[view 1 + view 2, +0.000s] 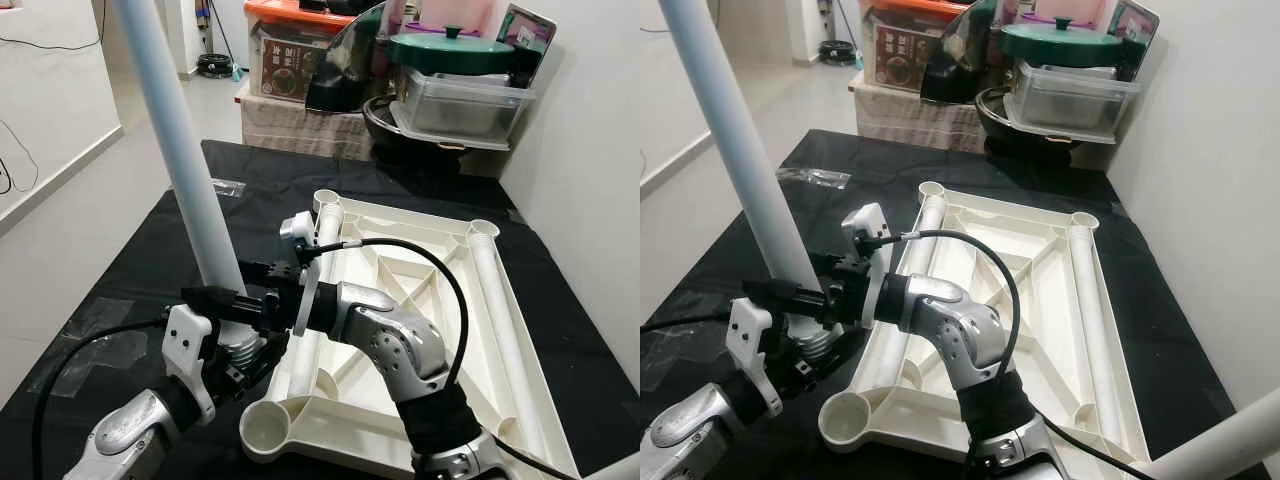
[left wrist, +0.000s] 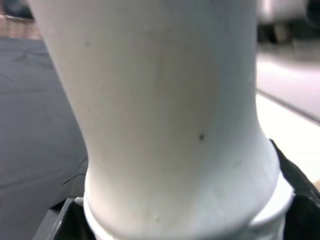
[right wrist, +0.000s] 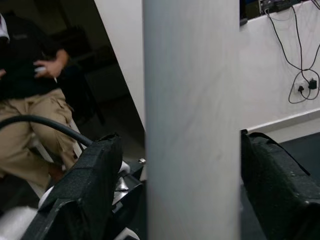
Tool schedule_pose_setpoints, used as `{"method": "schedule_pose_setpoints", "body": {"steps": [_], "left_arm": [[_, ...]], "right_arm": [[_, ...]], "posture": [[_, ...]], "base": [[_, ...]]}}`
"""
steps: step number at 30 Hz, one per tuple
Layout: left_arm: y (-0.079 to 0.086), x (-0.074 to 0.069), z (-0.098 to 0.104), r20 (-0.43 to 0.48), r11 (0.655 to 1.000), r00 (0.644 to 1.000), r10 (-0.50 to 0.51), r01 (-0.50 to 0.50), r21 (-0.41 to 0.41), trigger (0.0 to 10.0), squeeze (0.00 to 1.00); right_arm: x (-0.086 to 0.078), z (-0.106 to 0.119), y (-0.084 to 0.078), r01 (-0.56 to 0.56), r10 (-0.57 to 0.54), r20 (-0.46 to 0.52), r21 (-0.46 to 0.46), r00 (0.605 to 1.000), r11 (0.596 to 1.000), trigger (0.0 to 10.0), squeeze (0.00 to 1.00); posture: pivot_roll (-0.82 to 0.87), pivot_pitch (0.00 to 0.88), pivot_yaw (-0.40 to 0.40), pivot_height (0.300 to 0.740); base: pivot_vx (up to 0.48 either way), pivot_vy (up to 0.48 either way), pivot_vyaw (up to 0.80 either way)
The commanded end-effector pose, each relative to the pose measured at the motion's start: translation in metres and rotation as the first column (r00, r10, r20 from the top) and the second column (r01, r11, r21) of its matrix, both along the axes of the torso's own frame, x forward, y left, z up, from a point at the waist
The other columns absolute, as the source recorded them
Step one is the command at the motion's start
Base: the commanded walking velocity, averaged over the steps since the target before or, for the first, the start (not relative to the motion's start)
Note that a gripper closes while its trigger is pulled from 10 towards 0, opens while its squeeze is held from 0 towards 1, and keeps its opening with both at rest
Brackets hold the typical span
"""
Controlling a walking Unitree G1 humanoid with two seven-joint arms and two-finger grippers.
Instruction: Building children table
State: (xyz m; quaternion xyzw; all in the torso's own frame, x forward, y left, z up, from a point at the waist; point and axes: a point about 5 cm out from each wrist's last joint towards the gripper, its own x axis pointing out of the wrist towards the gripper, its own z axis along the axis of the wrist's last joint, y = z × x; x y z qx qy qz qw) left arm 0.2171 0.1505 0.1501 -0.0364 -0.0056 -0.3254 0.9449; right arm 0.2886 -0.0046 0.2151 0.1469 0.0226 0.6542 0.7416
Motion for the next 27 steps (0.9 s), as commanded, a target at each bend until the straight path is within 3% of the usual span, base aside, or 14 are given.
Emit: {"method": "schedule_pose_setpoints", "body": {"steps": [1,9,17,27], "left_arm": [[-0.003,-0.003,0.0,-0.001,0.999,0.999,-0.037,0.037,0.023,10.0,0.0],[0.01,-0.021,-0.011,-0.077,0.984,0.99,-0.115,0.124,0.125,10.0,0.0],[0.012,-0.026,-0.017,-0.097,0.96,0.98,-0.171,0.188,0.205,10.0,0.0],[0.009,-0.027,-0.016,-0.104,0.945,0.97,-0.22,0.238,0.226,10.0,0.0]], "right_arm": [[0.0,0.003,-0.001,-0.01,0.01,0.023,-0.017,1.0,1.0,10.0,0.0],[-0.002,0.023,-0.004,-0.076,0.075,0.086,0.011,0.993,0.997,10.0,0.0],[-0.007,0.021,0.005,-0.152,0.153,-0.054,0.024,0.987,0.988,10.0,0.0],[-0.023,0.004,0.015,-0.207,0.205,-0.1,-0.01,0.974,0.978,10.0,0.0]], "posture": [[0.1,0.0,-0.112,0.74],[0.11,0.0,-0.108,0.74],[0.11,0.0,-0.111,0.74],[0.11,0.0,-0.106,0.74]], "base": [[0.0,0.0,0.0],[0.0,0.0,0.0],[0.0,0.0,0.0],[0.0,0.0,0.0]]}}
